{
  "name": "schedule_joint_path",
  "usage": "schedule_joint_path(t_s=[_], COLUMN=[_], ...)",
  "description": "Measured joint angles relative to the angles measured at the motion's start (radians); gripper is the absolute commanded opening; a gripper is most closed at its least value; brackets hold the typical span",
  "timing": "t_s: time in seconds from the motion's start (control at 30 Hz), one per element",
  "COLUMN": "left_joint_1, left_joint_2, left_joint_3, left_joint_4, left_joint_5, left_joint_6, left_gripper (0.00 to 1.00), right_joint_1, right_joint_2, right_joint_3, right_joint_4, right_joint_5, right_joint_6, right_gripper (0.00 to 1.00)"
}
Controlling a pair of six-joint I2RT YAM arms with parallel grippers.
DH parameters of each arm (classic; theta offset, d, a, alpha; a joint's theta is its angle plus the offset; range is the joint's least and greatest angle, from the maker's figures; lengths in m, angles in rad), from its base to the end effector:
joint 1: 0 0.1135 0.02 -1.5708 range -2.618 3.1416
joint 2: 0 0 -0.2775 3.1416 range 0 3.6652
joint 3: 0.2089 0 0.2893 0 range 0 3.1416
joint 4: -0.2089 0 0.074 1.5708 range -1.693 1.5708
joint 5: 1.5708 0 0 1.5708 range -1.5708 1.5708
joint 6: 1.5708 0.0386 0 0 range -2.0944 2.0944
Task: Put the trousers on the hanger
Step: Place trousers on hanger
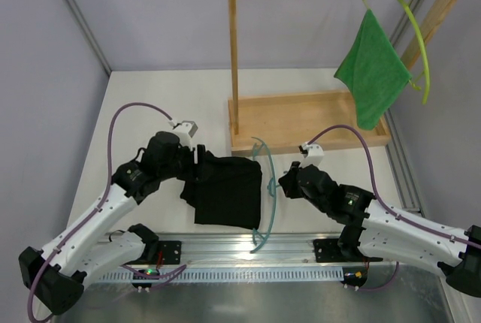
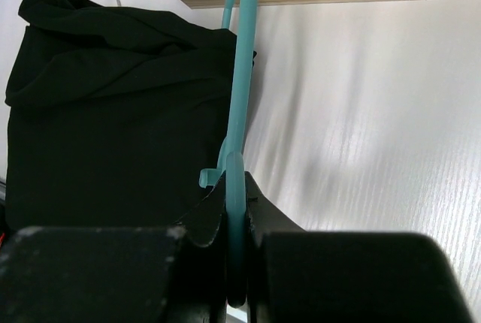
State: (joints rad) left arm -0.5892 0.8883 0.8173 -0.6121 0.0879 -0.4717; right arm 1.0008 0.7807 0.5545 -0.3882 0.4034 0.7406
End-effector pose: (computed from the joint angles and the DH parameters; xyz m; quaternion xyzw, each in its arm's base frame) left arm 0.1800 -0.1244 0.2976 0.0718 0.8996 -0.2513 0.3500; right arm 0.1215 0.1615 0.2407 -0.0214 0.8744 0.2302 0.4265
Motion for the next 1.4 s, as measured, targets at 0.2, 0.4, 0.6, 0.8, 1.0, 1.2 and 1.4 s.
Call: schedule_joint_path(t_s=[0.2,0.4,0.6,0.8,1.0,1.2,1.4], left_joint_1=[0.0,-0.001,-0.018,-0.061,-0.108,-0.119,-0.118], left_joint_2=[0.146,0.147,0.13,0.172,0.265,0.274,0.266], left_joint_3=[0.056,0.063,0.063,0.063,0.063,0.078,0.106], left_joint_4=[-0.032,-0.086,-0.087,-0.084,-0.084,-0.084,-0.054], left_joint_5=[0.047,0.011,0.029,0.024,-0.022,-0.144,-0.297], left_joint_6=[0.118,0.193,0.225,0.248,0.256,0.269,0.257], left_gripper=[0.59,0.61,0.62,0.6,0.4,0.0,0.0], right_joint_1=[-0.001,-0.002,-0.002,-0.011,-0.018,-0.027,-0.029], right_joint_2=[-0.005,-0.011,-0.011,-0.029,-0.06,-0.068,-0.068], right_joint_3=[0.004,0.004,0.004,0.004,0.004,0.003,0.002], right_joint_4=[0.002,0.007,0.019,0.019,0.005,-0.002,-0.007], right_joint_5=[-0.009,-0.017,-0.029,-0.038,-0.045,-0.055,-0.047], right_joint_6=[-0.01,-0.019,-0.029,-0.032,-0.033,-0.044,-0.055], right_gripper=[0.04,0.04,0.04,0.04,0.04,0.04,0.04])
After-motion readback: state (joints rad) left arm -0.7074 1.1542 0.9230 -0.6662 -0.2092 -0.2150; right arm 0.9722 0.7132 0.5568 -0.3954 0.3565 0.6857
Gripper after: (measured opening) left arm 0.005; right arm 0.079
